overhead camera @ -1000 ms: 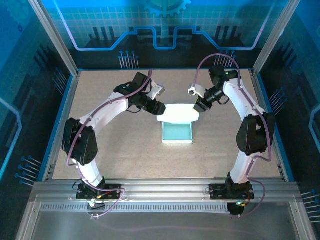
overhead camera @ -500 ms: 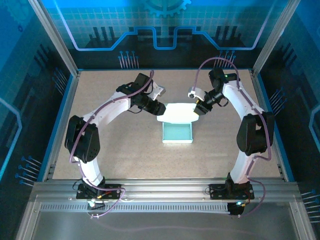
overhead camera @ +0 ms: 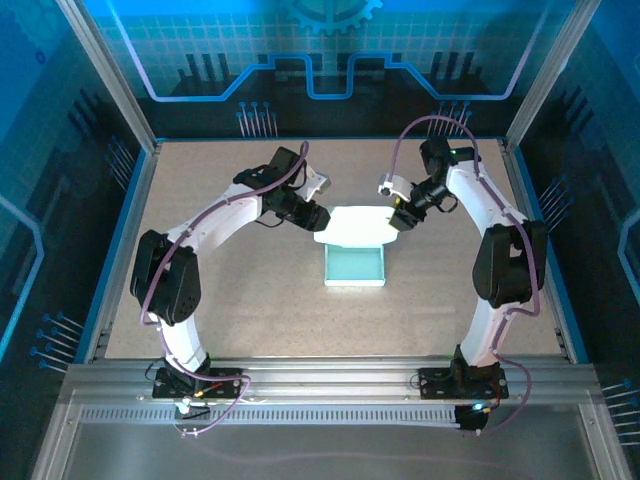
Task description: Fold the paper box
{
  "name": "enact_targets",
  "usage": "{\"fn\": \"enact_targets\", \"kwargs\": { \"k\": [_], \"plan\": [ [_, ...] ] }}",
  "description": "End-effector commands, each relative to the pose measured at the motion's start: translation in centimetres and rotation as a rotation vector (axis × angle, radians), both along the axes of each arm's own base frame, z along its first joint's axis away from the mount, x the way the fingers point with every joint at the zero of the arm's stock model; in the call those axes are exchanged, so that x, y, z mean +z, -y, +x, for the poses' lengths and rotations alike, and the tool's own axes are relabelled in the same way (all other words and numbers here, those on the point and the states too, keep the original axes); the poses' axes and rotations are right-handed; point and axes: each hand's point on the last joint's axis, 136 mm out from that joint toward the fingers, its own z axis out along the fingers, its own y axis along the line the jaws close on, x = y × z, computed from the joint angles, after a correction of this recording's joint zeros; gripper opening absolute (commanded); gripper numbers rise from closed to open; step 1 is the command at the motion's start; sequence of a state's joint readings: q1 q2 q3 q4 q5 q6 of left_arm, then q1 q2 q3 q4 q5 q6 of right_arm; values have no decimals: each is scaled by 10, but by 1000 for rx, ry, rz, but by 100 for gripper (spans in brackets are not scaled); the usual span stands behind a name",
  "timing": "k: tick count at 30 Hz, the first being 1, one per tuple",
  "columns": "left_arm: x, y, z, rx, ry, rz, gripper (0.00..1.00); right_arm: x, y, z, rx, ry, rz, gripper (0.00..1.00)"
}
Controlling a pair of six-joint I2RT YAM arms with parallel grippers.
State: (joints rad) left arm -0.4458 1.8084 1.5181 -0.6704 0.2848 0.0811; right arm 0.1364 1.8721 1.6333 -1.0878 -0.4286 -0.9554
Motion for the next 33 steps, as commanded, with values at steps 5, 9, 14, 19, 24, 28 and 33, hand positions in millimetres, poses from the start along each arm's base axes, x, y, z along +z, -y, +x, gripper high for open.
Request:
{"fn": "enact_targets", "kwargs": {
  "k": [5, 9, 14, 19, 24, 28, 33],
  "plan": [
    [5, -3, 4, 5, 6, 7, 49, 0, 0, 2, 34, -8, 48, 35],
    [5, -4, 4, 7, 6, 10, 49, -4, 1, 4, 40, -9, 41, 35],
    [6, -3, 3, 8, 7, 5, 49, -12, 2, 7, 45, -19, 13, 35],
    [7, -3, 3, 11, 6, 3, 49, -8, -1, 4, 55, -26, 31, 20],
    [7, -3, 3, 10, 6, 3, 49, -6, -1, 2, 59, -27, 23, 0],
    [6, -3, 4, 1, 15, 10, 51, -5, -1, 2, 59, -11, 12, 0],
    [3, -5, 3, -35, 23, 41, 54, -3, -4, -1, 69, -1, 10, 0]
  ]
}}
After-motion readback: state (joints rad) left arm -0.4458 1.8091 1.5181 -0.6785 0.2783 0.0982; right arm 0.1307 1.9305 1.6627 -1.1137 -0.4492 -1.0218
